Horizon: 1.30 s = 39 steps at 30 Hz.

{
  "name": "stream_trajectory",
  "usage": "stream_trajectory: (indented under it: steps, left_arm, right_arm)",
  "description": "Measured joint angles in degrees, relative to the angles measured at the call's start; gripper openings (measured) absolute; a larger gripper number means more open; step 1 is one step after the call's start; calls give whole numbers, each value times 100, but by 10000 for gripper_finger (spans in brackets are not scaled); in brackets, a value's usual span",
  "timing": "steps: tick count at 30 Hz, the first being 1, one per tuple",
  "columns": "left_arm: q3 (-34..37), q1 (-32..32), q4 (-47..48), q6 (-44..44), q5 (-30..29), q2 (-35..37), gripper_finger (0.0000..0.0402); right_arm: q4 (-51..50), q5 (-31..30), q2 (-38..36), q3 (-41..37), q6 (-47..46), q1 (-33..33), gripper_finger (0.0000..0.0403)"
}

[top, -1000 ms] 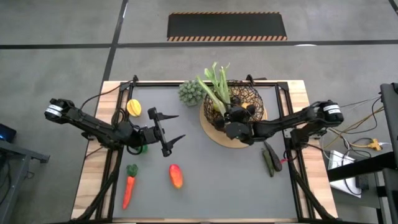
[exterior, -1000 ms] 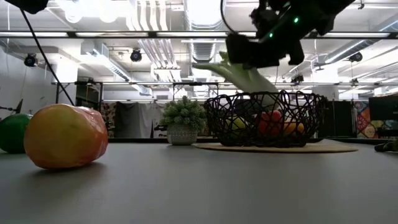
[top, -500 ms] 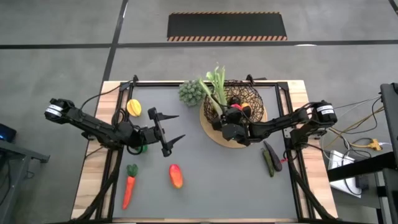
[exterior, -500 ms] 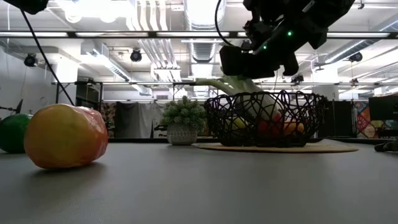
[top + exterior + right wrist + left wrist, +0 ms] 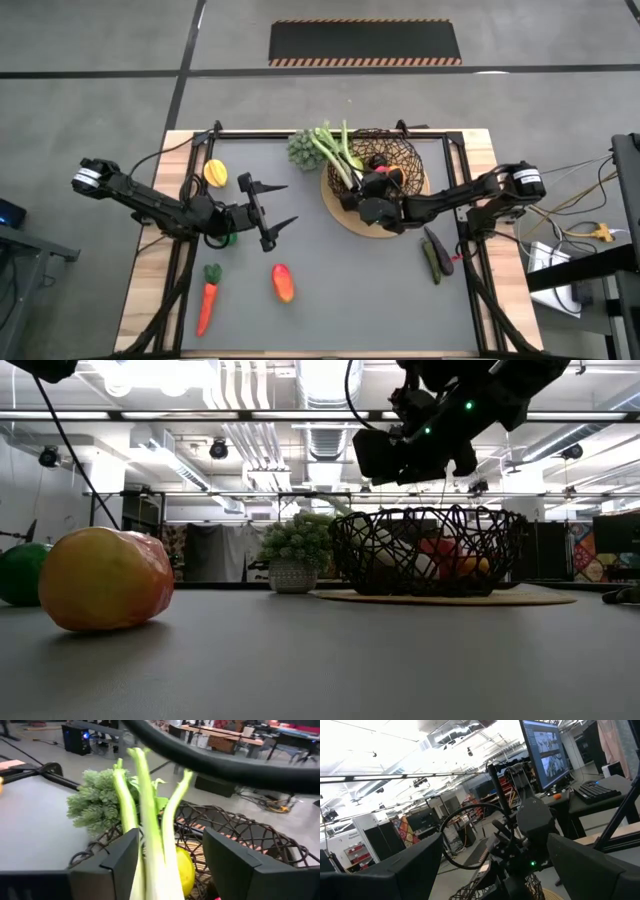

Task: Build produce basket
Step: Put the yellow starfruit into the black wire basket

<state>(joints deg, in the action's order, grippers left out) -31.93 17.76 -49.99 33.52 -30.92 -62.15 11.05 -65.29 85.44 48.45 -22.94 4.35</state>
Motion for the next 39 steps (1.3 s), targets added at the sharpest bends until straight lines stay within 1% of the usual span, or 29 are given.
stream_trajectory:
  steps: [3,6,8,11,13,15,17,22,24,26,27,29,31,33,34,36,37,39]
  left_arm:
    - [8,0,1,-1,0,0,338]
    - [8,0,3,-2,0,0,338]
    - [8,0,49,-4,0,0,338]
    - [10,0,174,-9,-10,0,338]
    - [10,0,176,-11,-117,0,338]
    - [10,0,170,-17,-215,0,338]
    - [10,0,172,-69,-321,0,338]
    - [10,-13,167,-347,-629,0,338]
    - [10,-13,169,-492,-932,0,338]
    - [10,-13,227,-758,-1365,-7,338]
    - [10,-13,325,-976,-1685,-16,338]
    - [10,-16,651,-1605,-2503,-59,338]
    - [10,-35,1126,-2425,-3361,-141,338]
    - [10,-89,1650,-3253,-3999,-218,338]
    - [12,-126,1884,-3627,-4178,-233,338]
    - [2,-257,2337,-4311,-4202,-232,338]
    - [-16,-327,2583,-4650,-4132,-232,338]
    - [-85,-524,3059,-5197,-3789,-225,338]
  right_arm:
    - [-15,273,-197,0,174,1,209]
    - [-35,783,-501,2,431,1,199]
    - [-103,1337,-732,2,722,-2,187]
    - [-268,2467,-1115,2,1102,12,166]
    - [-386,3209,-1356,2,1299,46,151]
    - [-549,3770,-1587,2,1450,117,134]
    - [-737,4241,-1777,-2,1638,226,117]
    - [-1197,5009,-2140,-157,2144,623,79]
    - [-1198,5216,-2243,-298,2296,810,65]
    - [-1213,5239,-2351,-468,2421,980,52]
    - [-1205,5235,-2403,-548,2457,1041,47]
    - [-1170,5227,-2495,-727,2511,1128,36]
    - [-1069,5228,-2586,-933,2510,1161,27]
    - [-896,5225,-2679,-1148,2513,1156,19]
    - [-824,5225,-2731,-1244,2518,1155,16]
    - [-699,5222,-2841,-1420,2567,1152,11]
    - [-608,5222,-2885,-1500,2599,1152,10]
    - [-438,5223,-2989,-1638,2668,1152,9]
